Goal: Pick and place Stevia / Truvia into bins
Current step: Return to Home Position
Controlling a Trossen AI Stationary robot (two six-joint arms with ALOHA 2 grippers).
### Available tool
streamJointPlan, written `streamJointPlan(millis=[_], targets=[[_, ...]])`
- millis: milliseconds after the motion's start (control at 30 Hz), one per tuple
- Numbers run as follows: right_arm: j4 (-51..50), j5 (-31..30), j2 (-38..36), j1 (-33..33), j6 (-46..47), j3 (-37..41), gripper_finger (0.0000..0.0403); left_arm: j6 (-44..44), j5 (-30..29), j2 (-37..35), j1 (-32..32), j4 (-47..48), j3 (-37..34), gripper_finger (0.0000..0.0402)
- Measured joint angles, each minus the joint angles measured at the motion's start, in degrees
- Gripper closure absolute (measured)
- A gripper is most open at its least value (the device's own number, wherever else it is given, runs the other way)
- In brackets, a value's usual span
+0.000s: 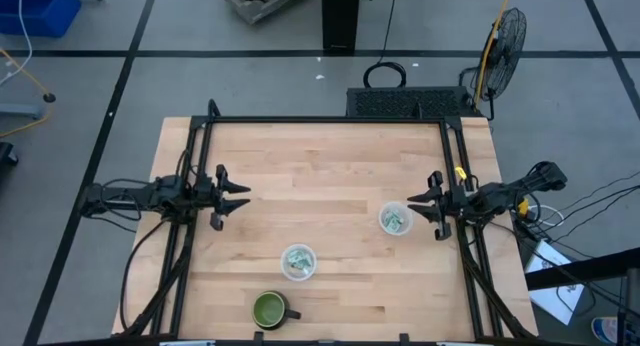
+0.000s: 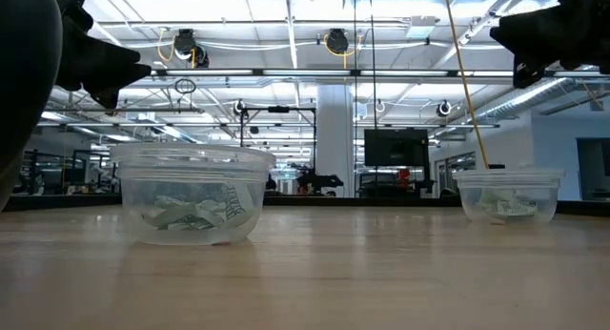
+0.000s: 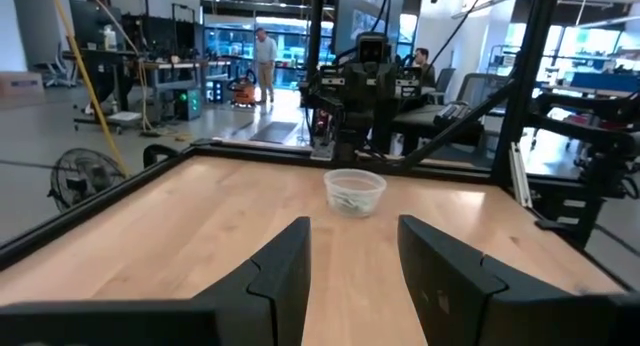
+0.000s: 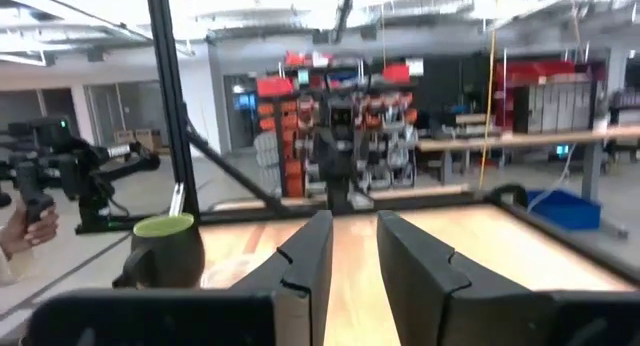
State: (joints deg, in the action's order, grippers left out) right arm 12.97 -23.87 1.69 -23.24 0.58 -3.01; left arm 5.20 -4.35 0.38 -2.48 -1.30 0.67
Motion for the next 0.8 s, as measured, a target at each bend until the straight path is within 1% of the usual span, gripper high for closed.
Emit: streamJointPlan(millis=[233,333,800], targets=[[-9.00,0.14,0.06,0.00,5.83,0.08,0.0328,-4.71,-0.19,0.00,0.00,-0.20,0.00,0.0245],[-11.34,0.25,0.29,0.00,6.66,0.13,0.0328,-6.19,-0.19,-0.01,0.00,-0.22,0.00,0.0245],[-7.15,0.10,1.61,0.00,5.82,0.20,0.0328,-6.23,-0.22,0.00,0.00,-0.26,0.00,0.0245]])
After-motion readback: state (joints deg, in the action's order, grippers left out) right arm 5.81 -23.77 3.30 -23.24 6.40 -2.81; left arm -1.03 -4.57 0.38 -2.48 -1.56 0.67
